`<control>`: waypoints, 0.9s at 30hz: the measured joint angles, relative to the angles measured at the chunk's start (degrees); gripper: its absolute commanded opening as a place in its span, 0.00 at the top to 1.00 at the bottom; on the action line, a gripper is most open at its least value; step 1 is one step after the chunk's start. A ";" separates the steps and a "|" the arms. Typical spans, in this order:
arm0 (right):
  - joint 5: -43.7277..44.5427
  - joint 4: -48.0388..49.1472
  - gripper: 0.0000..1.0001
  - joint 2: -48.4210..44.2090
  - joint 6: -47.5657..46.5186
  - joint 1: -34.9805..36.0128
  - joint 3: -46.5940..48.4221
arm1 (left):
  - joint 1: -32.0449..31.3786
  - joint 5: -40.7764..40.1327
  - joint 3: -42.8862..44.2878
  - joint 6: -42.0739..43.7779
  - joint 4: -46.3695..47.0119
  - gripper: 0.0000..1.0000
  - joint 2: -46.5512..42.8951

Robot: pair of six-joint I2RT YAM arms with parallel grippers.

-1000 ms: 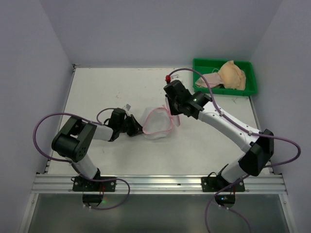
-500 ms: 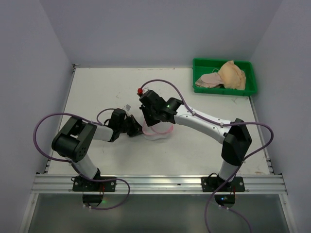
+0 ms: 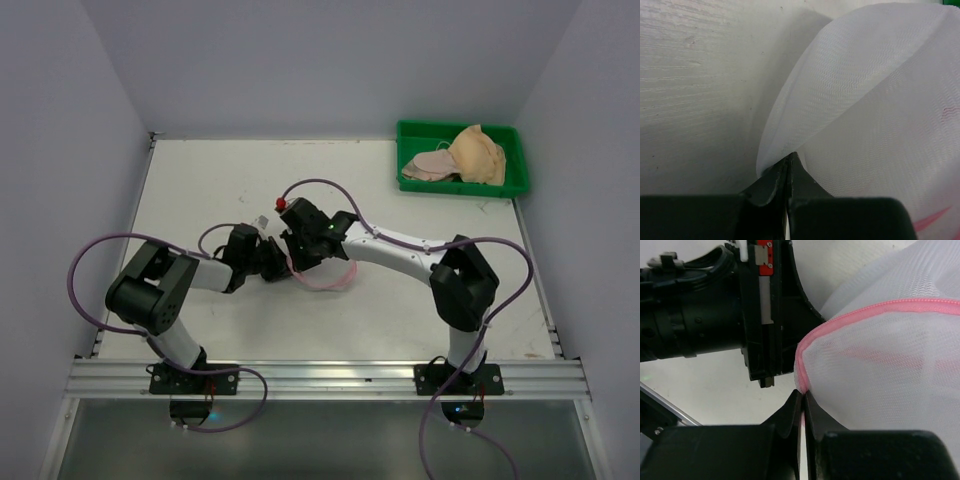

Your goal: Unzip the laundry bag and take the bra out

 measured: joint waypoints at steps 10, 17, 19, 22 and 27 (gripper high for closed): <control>-0.17 2.58 0.74 2.80 -0.37 -0.22 -2.49 | 0.00 -1.75 -0.61 0.11 -1.70 1.00 -3.67; -1.46 3.39 0.54 2.47 -1.03 -0.42 -2.47 | 0.00 -2.82 -0.61 0.15 -3.80 0.97 -4.87; -1.68 3.32 0.51 1.46 -1.20 -0.42 -2.47 | 0.02 -3.13 -0.61 0.22 -4.81 0.95 -5.70; -1.73 3.28 0.48 -1.44 -1.53 -0.39 -2.45 | 0.17 -4.04 -0.61 0.35 -7.15 0.91 -7.96; -1.68 3.30 0.42 -6.32 -2.12 -0.42 -1.31 | 1.53 -5.07 -0.61 1.01 -10.69 0.83 -11.89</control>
